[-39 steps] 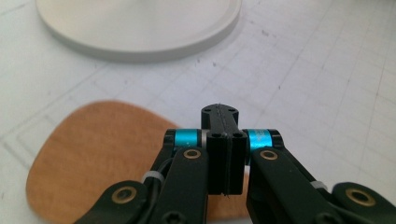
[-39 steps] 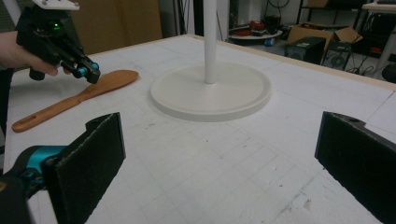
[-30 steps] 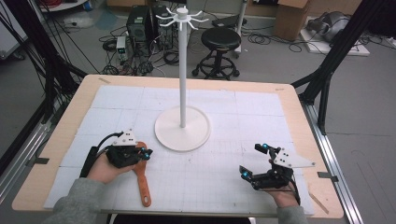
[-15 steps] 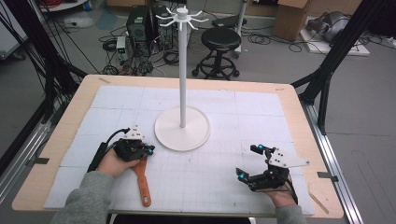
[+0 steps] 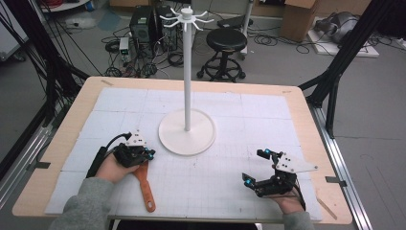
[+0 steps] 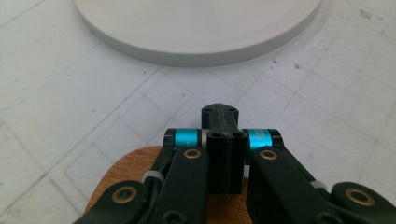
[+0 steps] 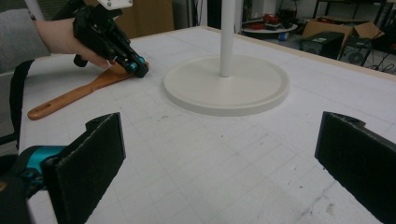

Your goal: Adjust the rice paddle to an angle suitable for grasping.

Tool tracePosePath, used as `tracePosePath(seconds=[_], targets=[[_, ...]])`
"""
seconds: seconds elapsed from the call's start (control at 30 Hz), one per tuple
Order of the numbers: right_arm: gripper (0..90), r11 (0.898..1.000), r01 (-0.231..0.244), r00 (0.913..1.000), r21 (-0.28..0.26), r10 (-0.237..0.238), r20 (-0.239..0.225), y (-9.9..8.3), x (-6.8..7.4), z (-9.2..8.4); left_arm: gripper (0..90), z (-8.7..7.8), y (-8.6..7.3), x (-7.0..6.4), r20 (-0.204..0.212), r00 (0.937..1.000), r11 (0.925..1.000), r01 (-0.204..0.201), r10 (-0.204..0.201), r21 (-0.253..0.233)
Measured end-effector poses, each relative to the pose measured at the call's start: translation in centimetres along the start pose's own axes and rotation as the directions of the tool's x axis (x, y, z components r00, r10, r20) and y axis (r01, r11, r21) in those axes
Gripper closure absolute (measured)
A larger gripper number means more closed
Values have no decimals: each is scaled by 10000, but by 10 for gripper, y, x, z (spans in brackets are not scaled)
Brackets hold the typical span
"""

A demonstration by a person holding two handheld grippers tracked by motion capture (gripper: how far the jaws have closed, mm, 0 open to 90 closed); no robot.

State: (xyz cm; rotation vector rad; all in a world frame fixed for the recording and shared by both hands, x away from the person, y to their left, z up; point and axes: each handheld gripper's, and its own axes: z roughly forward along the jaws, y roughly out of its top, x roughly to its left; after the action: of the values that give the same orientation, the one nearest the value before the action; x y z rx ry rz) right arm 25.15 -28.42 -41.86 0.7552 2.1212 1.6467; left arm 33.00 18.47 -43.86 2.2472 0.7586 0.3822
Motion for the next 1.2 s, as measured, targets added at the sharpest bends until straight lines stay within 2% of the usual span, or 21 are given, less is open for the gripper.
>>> tracePosePath(seconds=[0.13, 0.23, 0.4, 0.53, 0.9, 1.2], targets=[[2, 10000, 6, 10000, 5, -6, 0, 0, 0, 0, 899, -6, -6, 2, -86, 10000, 10000, -4, 4, -10], [2, 10000, 25, 10000, 58, -25, -22, -1, 0, 0, 900, -12, -14, 5, -147, 9997, 9997, 196, -198, -121], [2, 10000, 13, 10000, 98, -13, -12, -1, 0, 1, 899, -18, -20, 6, -265, 9993, 9996, 243, -247, -134], [2, 9999, 46, 10000, 113, -46, -29, -1, 0, 1, 899, -27, -31, 9, -329, 9979, 9979, 554, -566, -343], [2, 9998, 72, 9999, 211, -70, -82, -1, 0, 4, 900, -49, -55, 11, -605, 9938, 9946, 900, -931, -518], [2, 9997, 91, 9999, 223, -88, -105, 0, 0, 6, 899, -67, -72, 5, -901, 9897, 9929, 1065, -1109, -525]])
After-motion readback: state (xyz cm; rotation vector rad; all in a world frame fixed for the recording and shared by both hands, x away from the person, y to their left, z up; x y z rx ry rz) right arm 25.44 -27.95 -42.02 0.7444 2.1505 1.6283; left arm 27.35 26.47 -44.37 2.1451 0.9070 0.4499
